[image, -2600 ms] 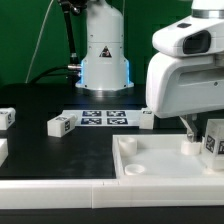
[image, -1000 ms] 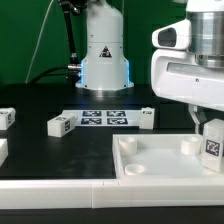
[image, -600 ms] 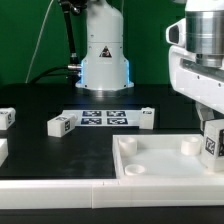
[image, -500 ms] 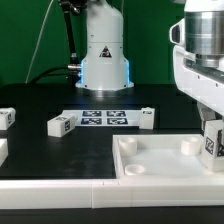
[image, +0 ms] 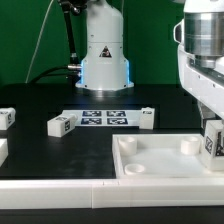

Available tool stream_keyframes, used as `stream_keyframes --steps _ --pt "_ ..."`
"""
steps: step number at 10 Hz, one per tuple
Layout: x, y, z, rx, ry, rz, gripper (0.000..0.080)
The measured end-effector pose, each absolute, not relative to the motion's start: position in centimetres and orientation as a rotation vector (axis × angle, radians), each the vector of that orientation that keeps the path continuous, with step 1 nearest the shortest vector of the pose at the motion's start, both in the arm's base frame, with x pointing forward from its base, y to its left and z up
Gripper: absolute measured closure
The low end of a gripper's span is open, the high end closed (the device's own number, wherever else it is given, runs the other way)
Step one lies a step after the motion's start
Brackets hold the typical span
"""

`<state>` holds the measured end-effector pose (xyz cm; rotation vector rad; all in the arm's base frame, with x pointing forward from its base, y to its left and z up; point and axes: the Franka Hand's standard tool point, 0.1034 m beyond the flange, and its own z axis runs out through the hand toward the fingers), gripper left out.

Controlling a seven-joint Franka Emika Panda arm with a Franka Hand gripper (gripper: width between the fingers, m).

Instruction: Assemble one leg

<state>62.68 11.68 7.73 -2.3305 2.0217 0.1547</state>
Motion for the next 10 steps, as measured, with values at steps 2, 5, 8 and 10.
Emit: stream_keyframes --steps 2,5,8,10 --pt "62.64 11.66 7.72 -2.418 1.915 0.151 0.0181" --pt "62.55 11.87 7.71 -2.694 1.472 0.139 0.0151" --pt "62.49 12.22 7.66 -2.868 1.062 0.13 0.015" --pt "62.55 12.32 7.56 -2.964 0.728 0.118 0.015"
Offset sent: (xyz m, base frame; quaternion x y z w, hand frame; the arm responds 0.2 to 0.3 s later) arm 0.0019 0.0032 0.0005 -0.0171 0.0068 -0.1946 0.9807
